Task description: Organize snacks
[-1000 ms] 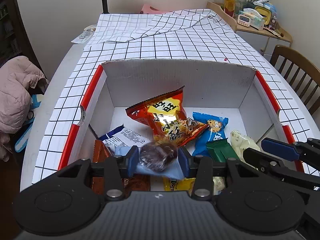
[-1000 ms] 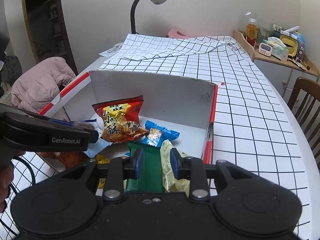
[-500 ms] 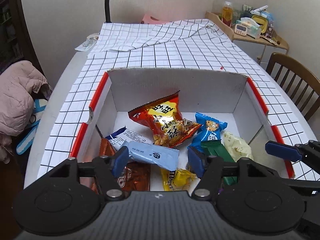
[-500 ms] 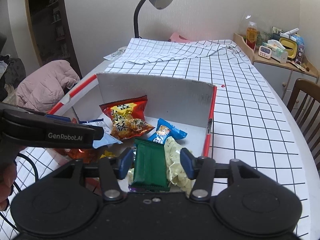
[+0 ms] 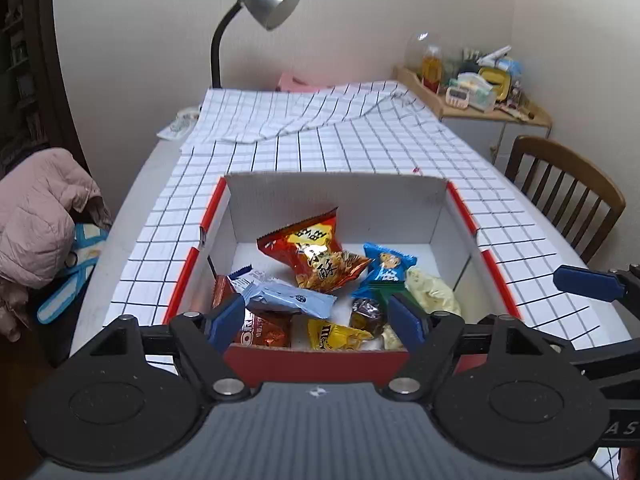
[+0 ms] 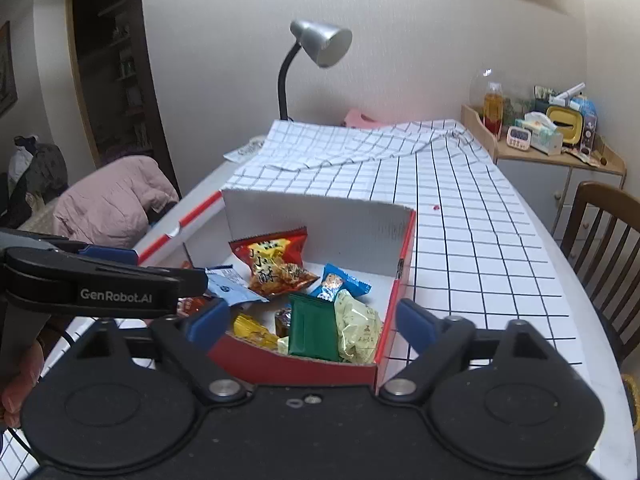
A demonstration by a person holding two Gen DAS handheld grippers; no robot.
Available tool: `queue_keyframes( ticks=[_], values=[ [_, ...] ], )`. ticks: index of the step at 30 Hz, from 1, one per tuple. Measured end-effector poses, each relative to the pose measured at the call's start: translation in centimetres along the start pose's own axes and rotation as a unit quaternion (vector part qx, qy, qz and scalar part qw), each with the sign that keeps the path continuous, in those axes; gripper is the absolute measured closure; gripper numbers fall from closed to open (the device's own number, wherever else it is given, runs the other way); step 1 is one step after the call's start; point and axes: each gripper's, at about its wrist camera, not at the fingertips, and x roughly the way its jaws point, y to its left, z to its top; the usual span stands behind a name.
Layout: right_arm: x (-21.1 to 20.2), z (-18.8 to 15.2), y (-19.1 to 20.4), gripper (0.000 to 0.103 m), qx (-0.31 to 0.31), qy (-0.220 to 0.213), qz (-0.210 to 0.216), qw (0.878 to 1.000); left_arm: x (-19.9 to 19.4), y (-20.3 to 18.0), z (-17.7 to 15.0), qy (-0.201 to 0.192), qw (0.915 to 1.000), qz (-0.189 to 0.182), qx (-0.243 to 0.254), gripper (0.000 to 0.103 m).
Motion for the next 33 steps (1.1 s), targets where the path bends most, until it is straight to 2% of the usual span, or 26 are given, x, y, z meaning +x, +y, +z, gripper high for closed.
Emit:
queue_keyframes(
  ticks=[3, 5, 13, 17, 26, 33],
  values=[
    [-1.5, -0.2, 0.1, 0.005, -0.005, -0.013, 0.005, 1.0, -1.7, -0.1, -0.5, -0.016, 0.9999, -0.006, 0.0, 0.018],
    [-2.4, -0.5, 0.2, 0.003, -0.008, -0.021, 0.009, 1.0, -2.7, -0.3, -0.8, -0.026, 0.9996, -0.009, 0.001, 0.017],
    [-6.1, -1.7, 0.3, 0.0, 0.0, -0.05, 0.022, 0.999, -6.1, -0.7, -2.4, -0.053, 0.9984, -0.02, -0.003, 0.004],
    [-7.8, -2.6, 0.6, 0.0, -0.005, -0.059, 0.03, 0.998, -7.7, -0.8, -3.6, -0.067, 0.9973, -0.031, -0.003, 0.004],
    [-10.5, -4.6, 1.6, 0.0, -0.018, -0.08, 0.031, 0.996, -11.4, -1.7, -6.7, -0.1, 0.9947, -0.022, 0.011, 0.004],
    [-11.6, -5.3, 2.5, 0.0, -0.02, -0.084, 0.031, 0.996, -12.6, -1.4, -7.7, -0.098, 0.995, -0.022, 0.0, 0.004]
  ],
)
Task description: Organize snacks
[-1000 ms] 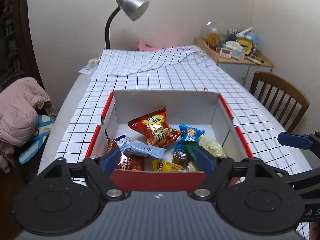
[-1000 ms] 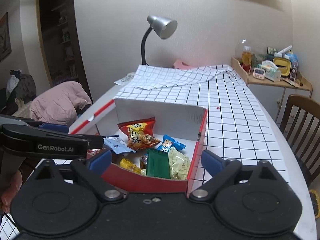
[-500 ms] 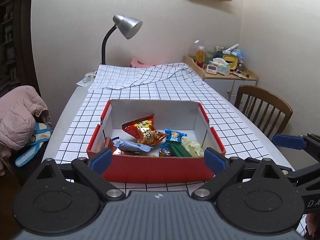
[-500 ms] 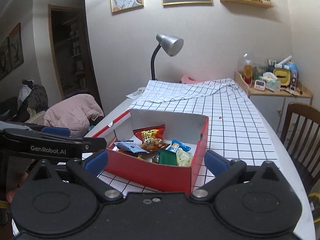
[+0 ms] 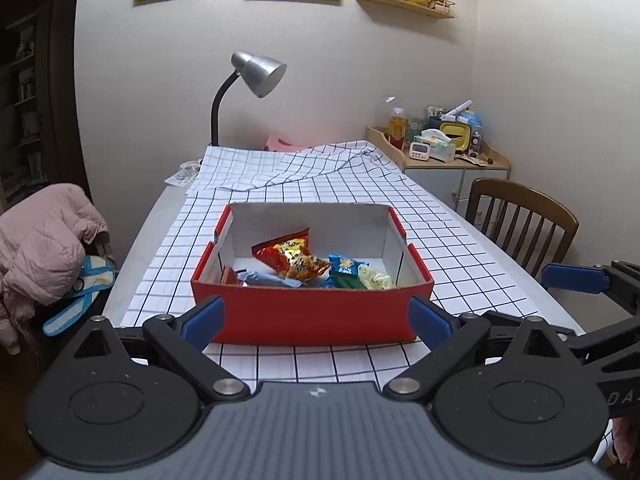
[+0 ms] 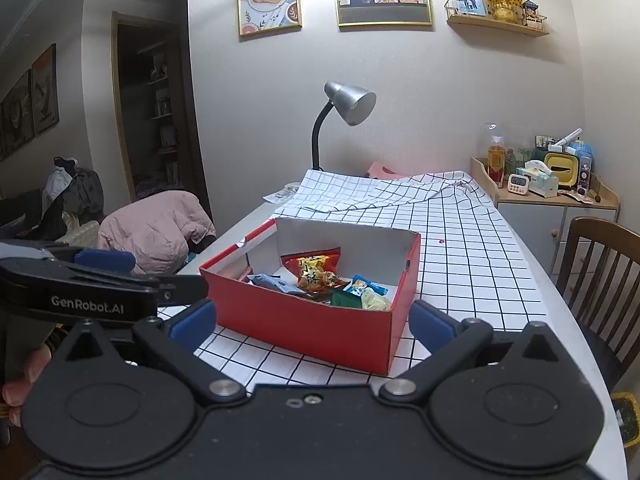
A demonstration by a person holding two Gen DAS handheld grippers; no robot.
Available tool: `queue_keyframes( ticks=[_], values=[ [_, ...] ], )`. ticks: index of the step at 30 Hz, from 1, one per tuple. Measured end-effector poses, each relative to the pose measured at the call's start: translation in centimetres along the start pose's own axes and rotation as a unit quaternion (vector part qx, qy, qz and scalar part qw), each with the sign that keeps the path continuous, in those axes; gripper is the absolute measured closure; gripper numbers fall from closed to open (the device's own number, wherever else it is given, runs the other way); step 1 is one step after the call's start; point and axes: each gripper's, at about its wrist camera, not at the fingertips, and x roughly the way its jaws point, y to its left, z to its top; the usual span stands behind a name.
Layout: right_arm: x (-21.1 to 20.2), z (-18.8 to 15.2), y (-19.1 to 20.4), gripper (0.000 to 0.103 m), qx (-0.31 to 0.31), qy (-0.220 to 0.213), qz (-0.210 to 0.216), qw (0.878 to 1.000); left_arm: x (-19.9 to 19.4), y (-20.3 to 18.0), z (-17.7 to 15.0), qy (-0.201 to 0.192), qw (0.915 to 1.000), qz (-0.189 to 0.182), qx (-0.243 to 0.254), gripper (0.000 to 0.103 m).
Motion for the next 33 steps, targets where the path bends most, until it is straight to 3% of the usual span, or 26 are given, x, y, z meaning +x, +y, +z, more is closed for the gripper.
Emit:
queue_keyframes(
  ticks=[9, 33],
  values=[
    [-1.1, -0.7, -0.4, 0.0, 0.057, -0.013, -0.003, 0.998, -0.8, 0.6, -1.0, 0.007, 0.9997, 0.002, -0.023, 0.004],
    [-2.0, -1.0, -0.2, 0.0, 0.067, -0.013, -0.013, 0.998, -2.1, 0.9, -1.7, 0.006, 0.9989, -0.005, -0.047, 0.004]
  ],
)
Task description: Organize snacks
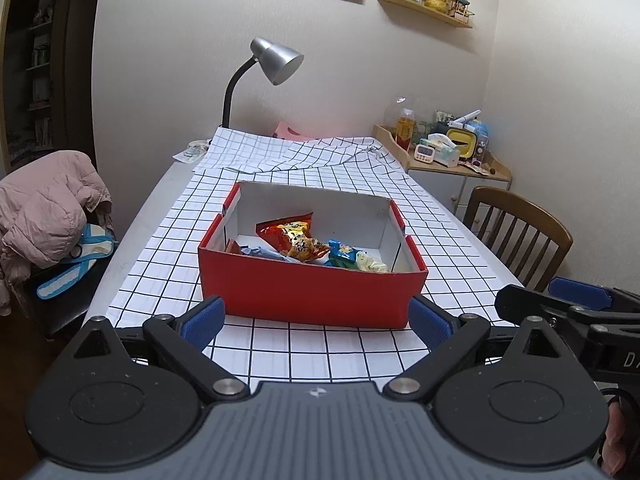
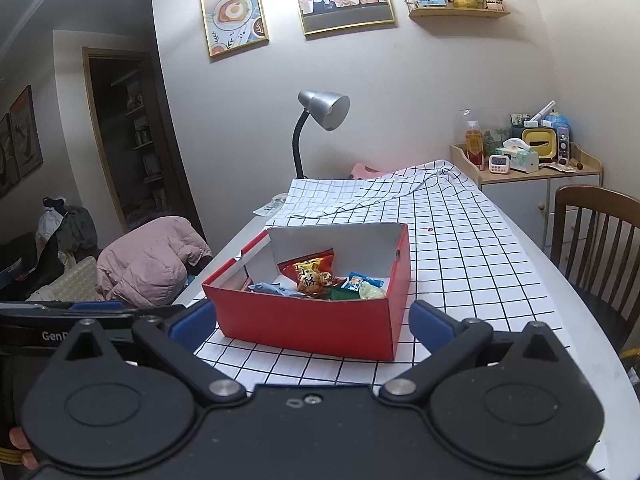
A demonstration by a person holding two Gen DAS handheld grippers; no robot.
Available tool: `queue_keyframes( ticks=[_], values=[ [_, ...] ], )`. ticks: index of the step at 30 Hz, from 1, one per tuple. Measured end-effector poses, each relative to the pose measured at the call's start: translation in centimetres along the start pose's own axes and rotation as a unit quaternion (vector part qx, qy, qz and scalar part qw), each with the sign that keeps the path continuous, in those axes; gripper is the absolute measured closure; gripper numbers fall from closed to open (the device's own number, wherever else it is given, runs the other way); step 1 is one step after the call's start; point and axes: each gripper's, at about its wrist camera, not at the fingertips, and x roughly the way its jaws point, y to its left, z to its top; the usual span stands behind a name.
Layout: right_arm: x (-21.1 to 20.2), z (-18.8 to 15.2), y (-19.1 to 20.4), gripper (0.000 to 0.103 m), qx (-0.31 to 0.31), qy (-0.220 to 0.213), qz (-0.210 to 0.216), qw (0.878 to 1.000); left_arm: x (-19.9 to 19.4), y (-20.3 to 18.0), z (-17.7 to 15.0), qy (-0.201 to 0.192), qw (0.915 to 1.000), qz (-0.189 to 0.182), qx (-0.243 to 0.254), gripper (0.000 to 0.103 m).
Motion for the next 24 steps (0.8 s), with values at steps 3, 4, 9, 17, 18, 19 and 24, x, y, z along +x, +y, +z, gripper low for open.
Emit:
queue_keyframes(
  ticks=[3, 4, 9, 17, 18, 19, 24],
  values=[
    [0.0, -0.12, 0.02, 0.0, 0.002, 0.002, 0.0, 1.0, 0.01, -0.05, 0.02, 0.0, 1.0, 0.001, -0.001, 0.004],
    [0.0, -0.16, 0.01, 0.0, 0.003, 0.003, 0.001, 1.0, 0.01, -0.07, -0.01, 0.001, 1.0, 0.001, -0.001, 0.004],
    [-0.05, -0.23, 0.03, 0.0, 0.005, 0.003, 0.003, 1.0, 0.0, -0.01, -0.01, 0.003, 1.0, -0.001, -0.001, 0.004],
    [-0.27, -0.4, -0.12, 0.0, 0.01, 0.001, 0.004, 1.0, 0.02, -0.15, -0.05, 0.003, 1.0, -0.006, 0.003, 0.004],
    [-0.28, -0.41, -0.12, 0.0, 0.011, 0.001, 0.004, 1.0, 0.03, -0.17, -0.05, 0.003, 1.0, -0.006, 0.004, 0.004],
    [-0.27, -0.4, -0.12, 0.0, 0.011, 0.001, 0.004, 1.0, 0.04, -0.19, -0.03, 0.004, 1.0, -0.007, 0.004, 0.004],
    [-0.36, -0.44, -0.03, 0.0, 0.013, 0.0, 0.005, 1.0, -0.16, -0.28, -0.05, 0.001, 0.9999, -0.007, 0.007, 0.004]
  ],
)
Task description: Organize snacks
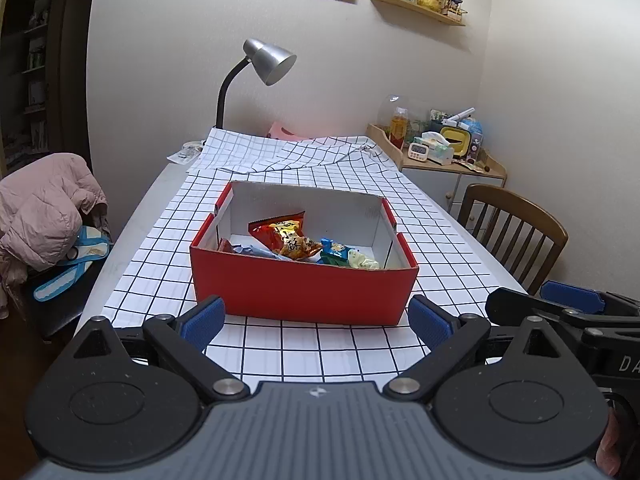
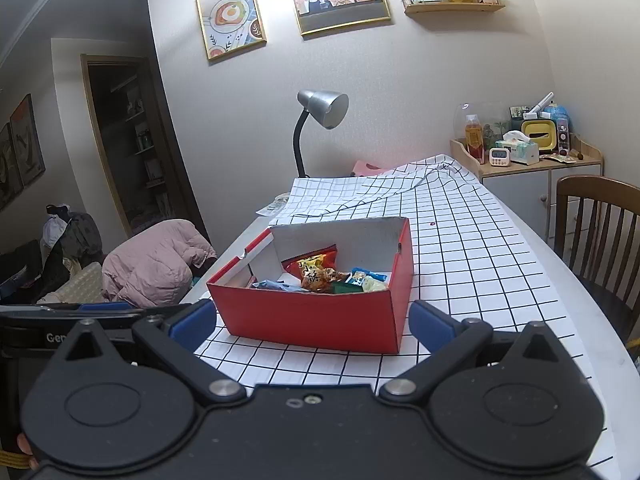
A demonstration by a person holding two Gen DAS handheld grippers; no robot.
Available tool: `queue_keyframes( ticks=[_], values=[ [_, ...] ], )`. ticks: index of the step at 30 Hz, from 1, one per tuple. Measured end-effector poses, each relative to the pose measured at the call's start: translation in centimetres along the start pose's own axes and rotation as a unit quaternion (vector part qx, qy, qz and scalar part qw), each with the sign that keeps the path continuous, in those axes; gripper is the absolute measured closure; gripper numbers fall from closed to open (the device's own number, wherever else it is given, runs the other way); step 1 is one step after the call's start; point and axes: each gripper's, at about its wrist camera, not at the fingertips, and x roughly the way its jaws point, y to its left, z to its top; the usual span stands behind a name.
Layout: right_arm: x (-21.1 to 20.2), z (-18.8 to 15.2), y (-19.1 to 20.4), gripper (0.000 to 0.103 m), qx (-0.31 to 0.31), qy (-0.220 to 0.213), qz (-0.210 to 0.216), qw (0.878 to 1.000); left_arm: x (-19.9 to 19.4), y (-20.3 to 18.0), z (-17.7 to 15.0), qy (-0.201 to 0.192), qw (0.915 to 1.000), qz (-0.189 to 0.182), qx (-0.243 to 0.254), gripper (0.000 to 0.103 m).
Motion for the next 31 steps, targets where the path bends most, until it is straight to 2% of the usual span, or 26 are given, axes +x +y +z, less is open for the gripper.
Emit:
queue_keyframes(
  ticks=[22, 31],
  values=[
    [-1.5, -0.3, 0.2, 0.0, 0.002, -0.008, 0.005, 1.0, -1.6, -0.9, -0.2, -0.011, 0.9999, -0.001, 0.008, 0.004],
    [-2.2, -1.0, 0.2, 0.0, 0.004, -0.008, 0.002, 1.0, -1.5, -1.0, -1.0, 0.007, 0.9999, -0.008, -0.002, 0.004]
  ],
)
